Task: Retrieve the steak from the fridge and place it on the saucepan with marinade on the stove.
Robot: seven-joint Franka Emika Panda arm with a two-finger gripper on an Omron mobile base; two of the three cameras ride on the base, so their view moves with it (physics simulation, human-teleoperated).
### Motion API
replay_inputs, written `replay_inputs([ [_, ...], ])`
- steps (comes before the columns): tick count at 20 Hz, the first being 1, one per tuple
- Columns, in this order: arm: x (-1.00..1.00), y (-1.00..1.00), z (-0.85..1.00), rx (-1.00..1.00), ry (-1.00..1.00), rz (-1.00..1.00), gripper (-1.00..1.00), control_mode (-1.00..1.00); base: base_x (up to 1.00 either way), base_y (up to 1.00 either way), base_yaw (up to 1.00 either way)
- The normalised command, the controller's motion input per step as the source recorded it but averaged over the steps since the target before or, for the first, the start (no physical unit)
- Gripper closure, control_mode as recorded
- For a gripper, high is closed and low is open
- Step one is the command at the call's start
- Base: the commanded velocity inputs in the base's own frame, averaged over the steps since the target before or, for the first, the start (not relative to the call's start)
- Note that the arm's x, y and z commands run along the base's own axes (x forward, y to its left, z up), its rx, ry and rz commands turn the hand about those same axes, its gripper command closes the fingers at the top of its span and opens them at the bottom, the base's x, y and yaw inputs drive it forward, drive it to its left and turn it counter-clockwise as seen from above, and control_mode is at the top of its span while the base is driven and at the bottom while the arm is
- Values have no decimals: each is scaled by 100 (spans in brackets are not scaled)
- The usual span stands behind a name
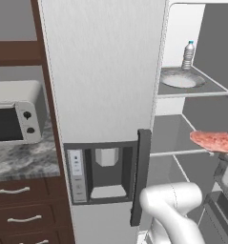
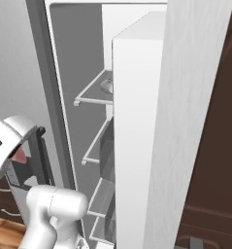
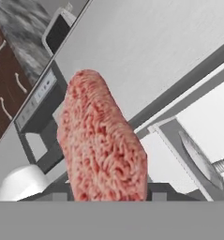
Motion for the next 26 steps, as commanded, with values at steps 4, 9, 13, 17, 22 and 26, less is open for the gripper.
replay_inputs([
  [4,3,5,-23,-4,-2,0,100,-100,0,0,0],
  [9,10,0,0,0,0,0,100,-100,0,0,0],
  [13,0,0,0,0,0,0,100,100,-17,0,0],
  [17,0,0,0,0,0,0,100,100,-69,4,0],
  [22,0,0,0,0,0,0,100,100,-74,40,0],
  [26,0,0,0,0,0,0,100,100,-19,82,4],
])
